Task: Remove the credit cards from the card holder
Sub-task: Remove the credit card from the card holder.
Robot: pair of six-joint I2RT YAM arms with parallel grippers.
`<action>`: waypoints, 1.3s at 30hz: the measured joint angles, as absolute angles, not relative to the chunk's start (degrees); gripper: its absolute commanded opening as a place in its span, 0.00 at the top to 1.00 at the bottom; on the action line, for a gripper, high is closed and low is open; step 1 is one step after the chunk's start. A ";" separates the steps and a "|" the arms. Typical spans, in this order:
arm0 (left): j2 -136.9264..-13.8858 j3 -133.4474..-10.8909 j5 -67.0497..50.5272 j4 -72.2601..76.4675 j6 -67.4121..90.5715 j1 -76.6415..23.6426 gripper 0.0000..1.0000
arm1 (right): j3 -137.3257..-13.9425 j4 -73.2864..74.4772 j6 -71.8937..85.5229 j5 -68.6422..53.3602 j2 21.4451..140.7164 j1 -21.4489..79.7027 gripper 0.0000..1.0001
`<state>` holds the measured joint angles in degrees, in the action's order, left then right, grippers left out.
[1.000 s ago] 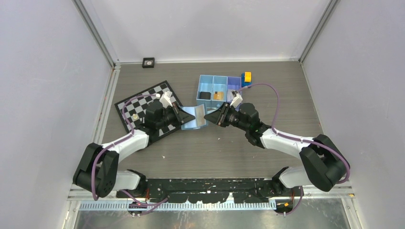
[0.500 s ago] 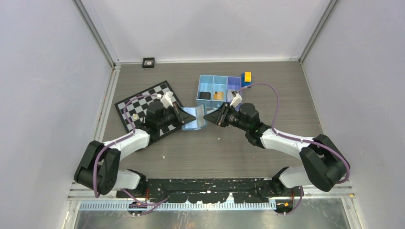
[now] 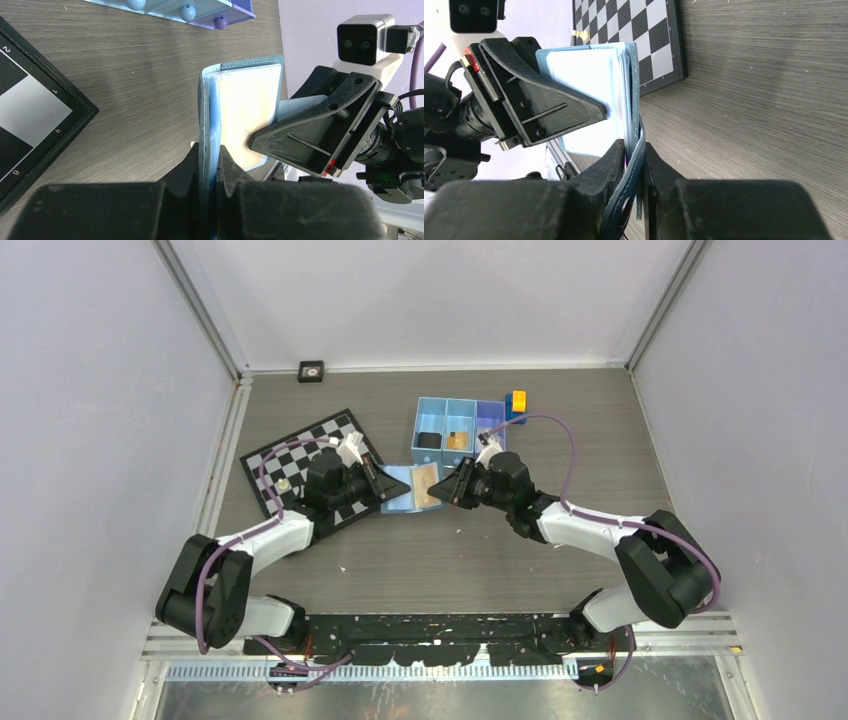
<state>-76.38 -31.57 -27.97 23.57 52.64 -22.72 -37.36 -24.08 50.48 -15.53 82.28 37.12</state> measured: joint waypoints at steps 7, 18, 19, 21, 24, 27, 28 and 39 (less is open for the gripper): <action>-76.38 -31.57 -28.10 23.73 52.71 -22.72 1.00 | -38.13 -24.91 50.70 -17.43 83.09 37.12 0.60; -75.24 -31.57 -25.91 21.87 52.31 -22.70 1.00 | -35.51 -25.15 50.39 -14.26 77.82 37.12 0.64; -75.16 -31.57 -25.69 21.71 52.27 -22.70 1.00 | -35.38 -25.08 50.26 -13.74 77.30 37.12 0.66; -74.96 -31.57 -25.04 20.93 52.10 -22.63 1.00 | -35.33 -24.91 50.00 -12.64 76.47 37.12 0.73; -74.83 -31.57 -24.49 20.08 52.07 -22.48 1.00 | -35.33 -24.71 49.69 -11.79 76.36 37.12 0.81; -74.83 -31.57 -24.21 19.40 52.07 -22.48 1.00 | -35.27 -24.36 49.65 -11.53 76.36 37.12 0.84; -74.83 -31.57 -24.18 19.29 52.07 -22.48 1.00 | -35.29 -24.32 49.63 -11.51 76.36 37.12 0.85; -74.83 -31.57 -24.23 19.27 52.05 -22.48 1.00 | -35.70 -23.42 49.56 -11.92 78.02 37.12 0.86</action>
